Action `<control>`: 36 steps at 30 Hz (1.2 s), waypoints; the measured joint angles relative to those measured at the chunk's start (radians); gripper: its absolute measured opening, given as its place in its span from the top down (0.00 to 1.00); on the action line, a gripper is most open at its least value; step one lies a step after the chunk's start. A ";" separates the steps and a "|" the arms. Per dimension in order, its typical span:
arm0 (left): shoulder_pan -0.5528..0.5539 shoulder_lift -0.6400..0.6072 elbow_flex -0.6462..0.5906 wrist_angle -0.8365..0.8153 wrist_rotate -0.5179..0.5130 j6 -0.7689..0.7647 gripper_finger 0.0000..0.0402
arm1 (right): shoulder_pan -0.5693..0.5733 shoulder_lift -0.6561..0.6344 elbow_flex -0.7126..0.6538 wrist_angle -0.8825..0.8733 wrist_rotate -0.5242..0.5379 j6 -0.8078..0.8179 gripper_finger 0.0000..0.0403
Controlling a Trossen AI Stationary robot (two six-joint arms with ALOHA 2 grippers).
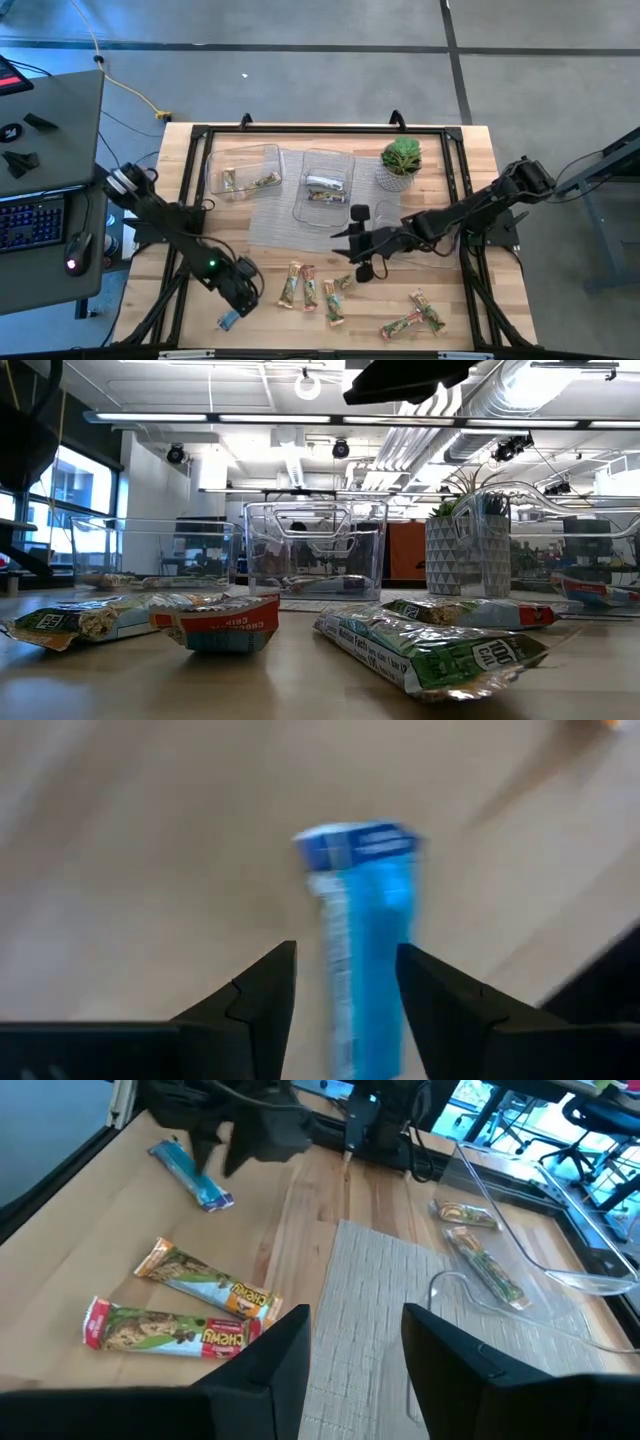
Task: Pick and place Granola Bars by type
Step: Put the blue granola bar into the middle transparent bin
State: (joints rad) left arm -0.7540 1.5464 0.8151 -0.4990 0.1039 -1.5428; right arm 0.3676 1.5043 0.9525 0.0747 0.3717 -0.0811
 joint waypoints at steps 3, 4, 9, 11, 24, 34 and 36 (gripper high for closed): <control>0.000 0.007 0.000 0.036 -0.005 0.000 0.58 | -0.003 0.000 0.000 -0.002 0.000 0.002 0.65; 0.000 0.009 0.001 0.058 -0.005 0.001 0.58 | -0.004 0.000 0.000 -0.002 0.000 0.002 0.65; 0.000 0.010 0.001 0.062 -0.021 -0.004 0.58 | -0.008 0.000 0.000 0.000 0.000 0.005 0.65; 0.000 0.010 0.001 0.049 -0.032 -0.005 0.58 | -0.008 0.000 0.000 -0.001 0.000 0.004 0.65; -0.039 0.011 0.001 0.106 -0.069 0.257 0.58 | -0.008 0.000 0.000 -0.004 -0.004 0.003 0.65; -0.092 0.112 0.004 0.165 -0.065 0.337 0.58 | -0.008 0.000 0.000 -0.004 -0.008 -0.009 0.65; -0.097 0.117 0.005 0.165 -0.067 0.338 0.58 | -0.008 0.000 0.000 -0.004 -0.007 -0.007 0.65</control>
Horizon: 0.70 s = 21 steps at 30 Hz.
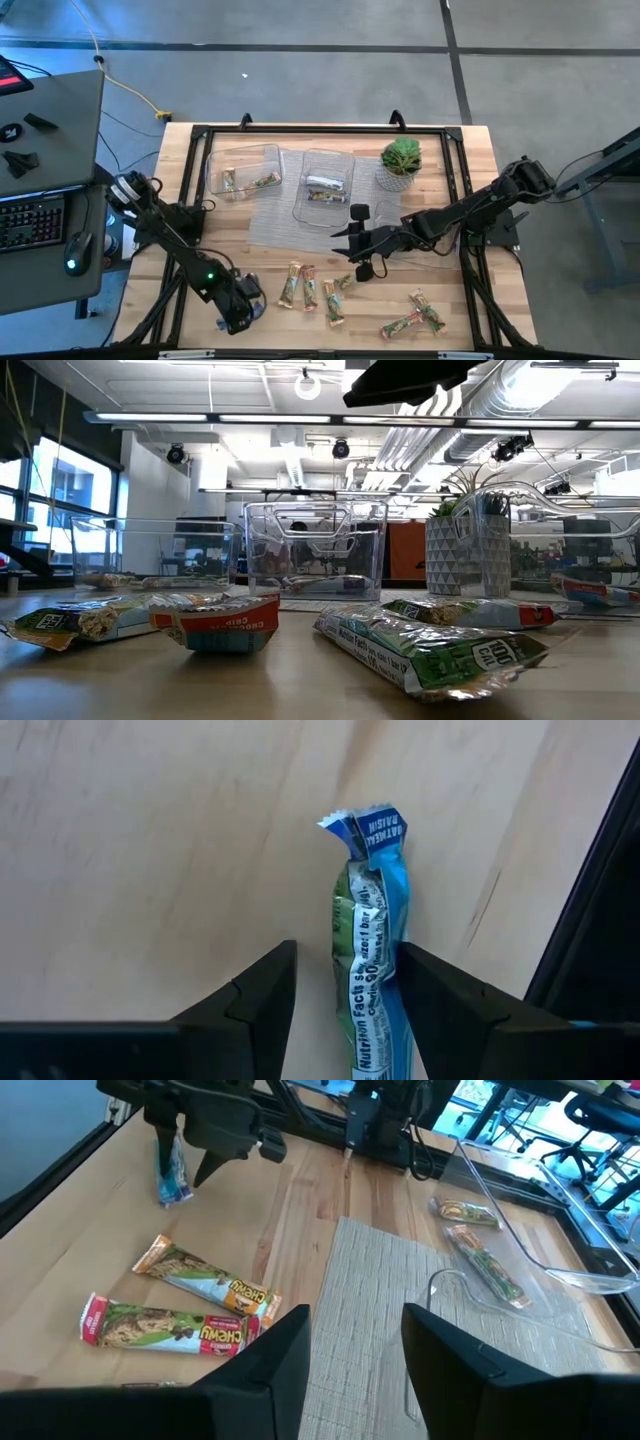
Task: Pick and place Granola Bars by type
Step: Put the blue granola bar into the middle transparent bin
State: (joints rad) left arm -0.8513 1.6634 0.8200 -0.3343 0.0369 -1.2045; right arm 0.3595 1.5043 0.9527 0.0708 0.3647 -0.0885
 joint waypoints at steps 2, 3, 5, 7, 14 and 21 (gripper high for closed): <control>0.000 0.001 0.000 -0.010 0.001 0.020 0.58 | 0.000 0.000 0.000 0.000 0.001 0.000 0.65; 0.000 0.003 0.001 -0.015 0.001 0.037 0.58 | 0.000 0.000 0.000 0.000 -0.001 0.001 0.65; 0.000 0.003 0.000 -0.013 0.003 0.069 0.58 | 0.000 0.000 0.000 0.000 -0.001 0.001 0.65; 0.000 0.003 -0.001 -0.003 0.008 0.107 0.58 | 0.000 0.000 0.000 0.000 -0.001 0.001 0.65; -0.001 0.003 0.019 0.002 -0.020 0.127 0.64 | 0.000 0.000 0.000 0.000 -0.001 0.001 0.65; 0.000 0.002 0.029 -0.001 -0.023 0.145 0.81 | 0.000 0.000 0.000 0.000 -0.001 0.001 0.65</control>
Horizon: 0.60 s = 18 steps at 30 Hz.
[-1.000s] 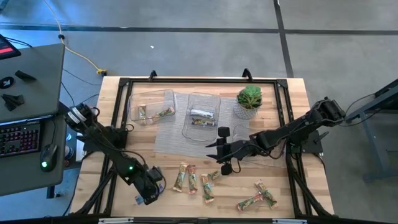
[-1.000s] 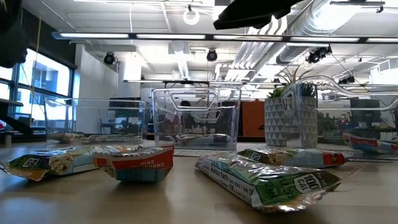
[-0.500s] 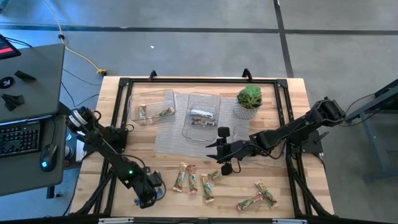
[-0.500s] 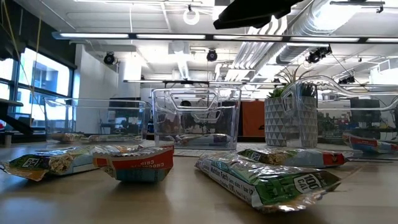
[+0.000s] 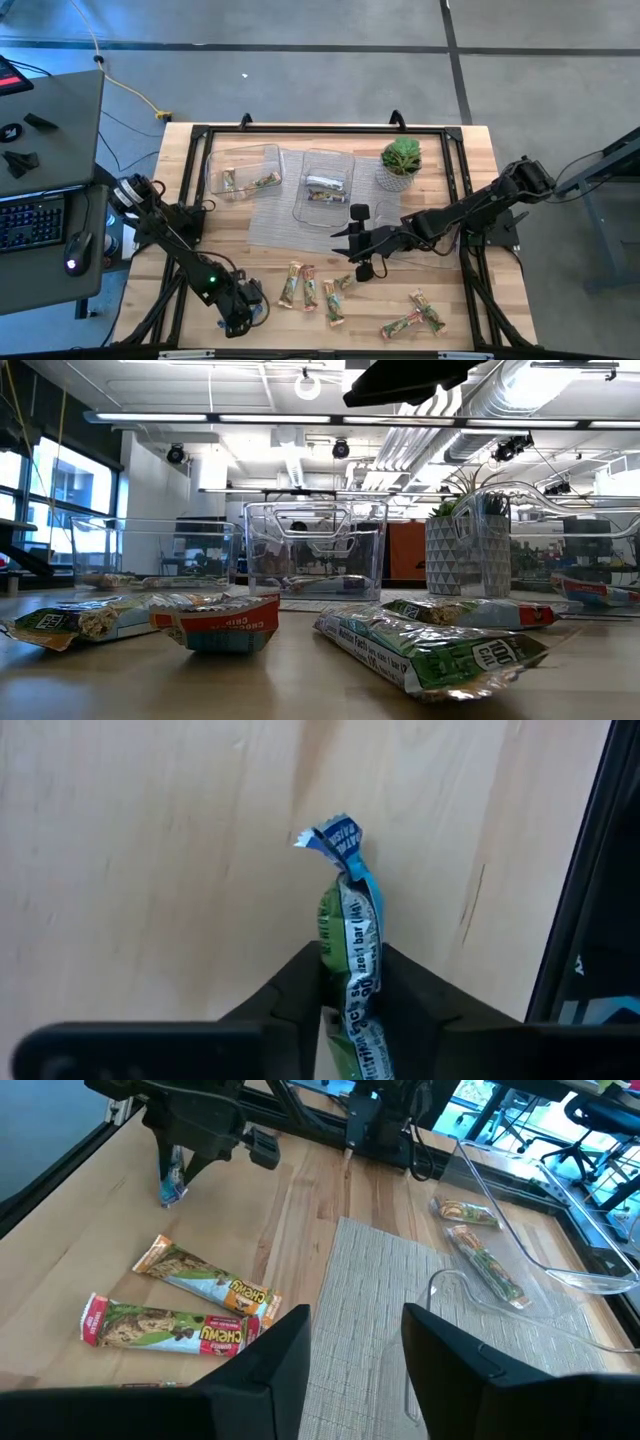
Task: Pick and place Granola Bars by type
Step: Put the blue granola bar into the middle transparent bin
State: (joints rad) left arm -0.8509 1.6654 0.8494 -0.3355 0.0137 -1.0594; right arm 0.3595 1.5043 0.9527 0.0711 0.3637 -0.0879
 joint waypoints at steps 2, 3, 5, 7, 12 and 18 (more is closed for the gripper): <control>0.001 -0.006 0.000 0.003 0.000 0.000 0.84 | 0.000 0.000 0.000 0.000 0.000 0.000 0.65; 0.010 -0.010 0.000 0.004 0.001 0.000 0.85 | 0.000 0.000 0.000 0.000 0.000 0.000 0.65; 0.026 -0.031 0.000 -0.001 0.007 0.001 0.86 | 0.000 0.000 0.000 0.000 0.000 0.000 0.65; 0.061 -0.065 0.000 0.000 0.028 0.014 0.87 | 0.000 0.000 0.000 0.000 0.000 0.000 0.65; 0.190 -0.160 0.000 -0.009 0.078 0.139 0.87 | 0.000 0.000 0.000 0.000 0.000 -0.001 0.65; 0.419 -0.275 0.001 -0.052 0.057 0.421 0.87 | 0.000 0.000 0.000 -0.025 -0.002 0.031 0.65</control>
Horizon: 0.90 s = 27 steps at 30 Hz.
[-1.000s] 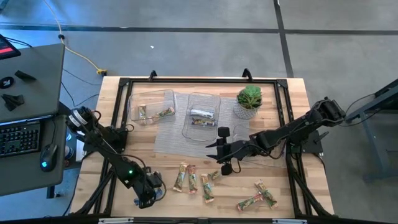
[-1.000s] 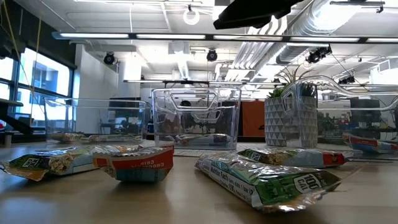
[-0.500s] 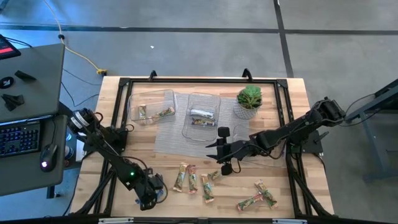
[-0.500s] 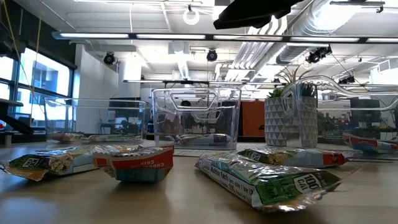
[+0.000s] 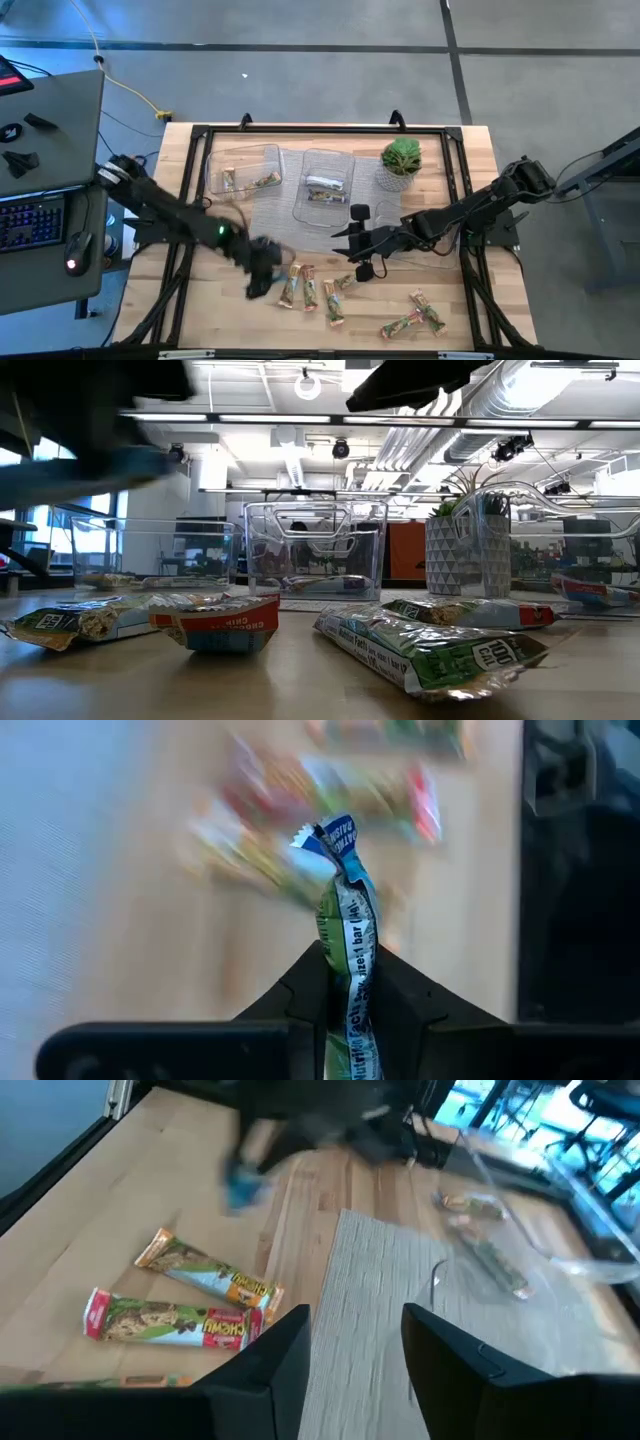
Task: Pick and place Granola Bars by type
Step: Put the blue granola bar into the middle transparent bin
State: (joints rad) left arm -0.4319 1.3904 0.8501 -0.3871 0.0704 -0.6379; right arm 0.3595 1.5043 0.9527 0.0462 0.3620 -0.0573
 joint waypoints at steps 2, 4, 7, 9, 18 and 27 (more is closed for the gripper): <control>0.095 -0.027 0.005 0.007 -0.022 0.115 0.87 | 0.000 0.000 0.000 -0.032 -0.006 0.037 0.65; 0.188 -0.045 0.020 0.000 -0.051 0.226 0.87 | 0.001 0.000 0.000 -0.068 -0.027 0.075 0.65; 0.319 -0.047 0.078 0.027 -0.054 0.368 0.87 | 0.001 0.000 0.000 -0.103 -0.065 0.131 0.65; 0.391 -0.047 0.124 0.041 -0.034 0.467 0.87 | 0.001 0.000 0.000 -0.110 -0.077 0.152 0.65; 0.573 -0.027 0.270 0.135 -0.001 0.813 0.87 | 0.001 0.000 0.000 -0.103 -0.079 0.150 0.65; 0.594 0.167 0.268 0.141 0.063 0.826 0.87 | 0.001 0.000 0.000 -0.097 -0.077 0.128 0.65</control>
State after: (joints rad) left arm 0.1619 1.5573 1.1179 -0.2462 0.1334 0.1883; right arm 0.3607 1.5043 0.9527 -0.0508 0.2852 0.0708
